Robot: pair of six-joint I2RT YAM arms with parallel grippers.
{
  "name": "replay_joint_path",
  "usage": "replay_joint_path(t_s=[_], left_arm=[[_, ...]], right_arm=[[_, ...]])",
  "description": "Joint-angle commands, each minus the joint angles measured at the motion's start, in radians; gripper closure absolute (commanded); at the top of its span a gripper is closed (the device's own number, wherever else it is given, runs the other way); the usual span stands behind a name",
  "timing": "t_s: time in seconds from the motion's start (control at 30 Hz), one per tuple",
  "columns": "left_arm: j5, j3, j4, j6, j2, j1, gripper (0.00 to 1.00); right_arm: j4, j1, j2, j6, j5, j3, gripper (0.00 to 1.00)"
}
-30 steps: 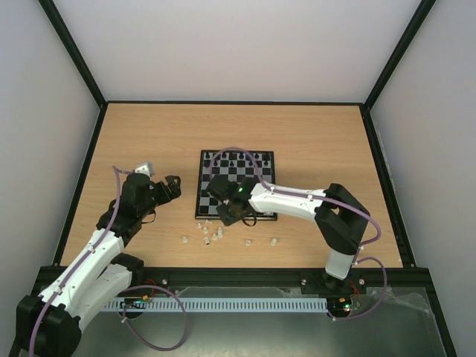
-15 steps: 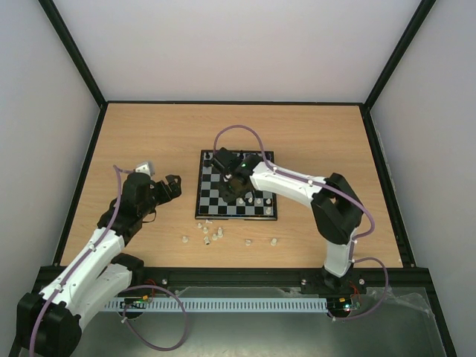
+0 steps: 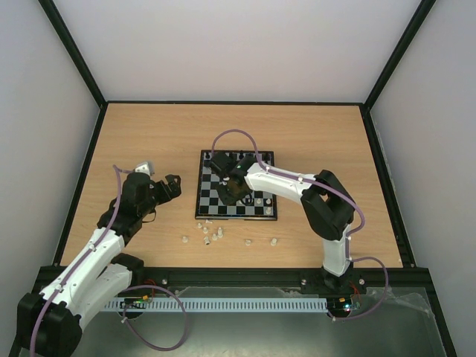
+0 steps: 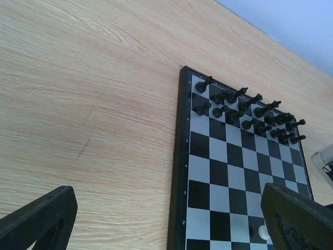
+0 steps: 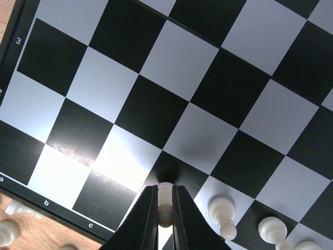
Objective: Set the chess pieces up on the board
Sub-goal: Place the chess piece on the chessboard, then pick up the chess piece at the center of the board.
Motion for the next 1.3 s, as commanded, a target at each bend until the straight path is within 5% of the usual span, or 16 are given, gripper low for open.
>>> replay_joint_path(t_s=[0.0,0.3,0.63,0.93,1.27], left_arm=[[0.004,0.004,0.008,0.008,0.004,0.008,0.0],[0.005,0.006,0.007,0.011,0.007,0.01,0.01],[0.004,0.014,-0.003,0.01,0.004,0.016,0.0],[-0.004,0.029,-0.057,-0.014,-0.087,0.021,0.01],[0.008,0.123,-0.207,-0.028,-0.305,0.021,0.01]], right_arm=[[-0.052,-0.005,0.03,-0.013,0.002,0.007,0.93],[-0.044,-0.015,0.048,-0.015,-0.005,0.003,0.92],[-0.052,-0.014,-0.025,-0.01,-0.029,0.002,0.62],[-0.044,0.083,-0.123,-0.002,-0.047,0.006,0.61],[-0.034,0.194,-0.02,0.02,-0.087,0.066,0.69]])
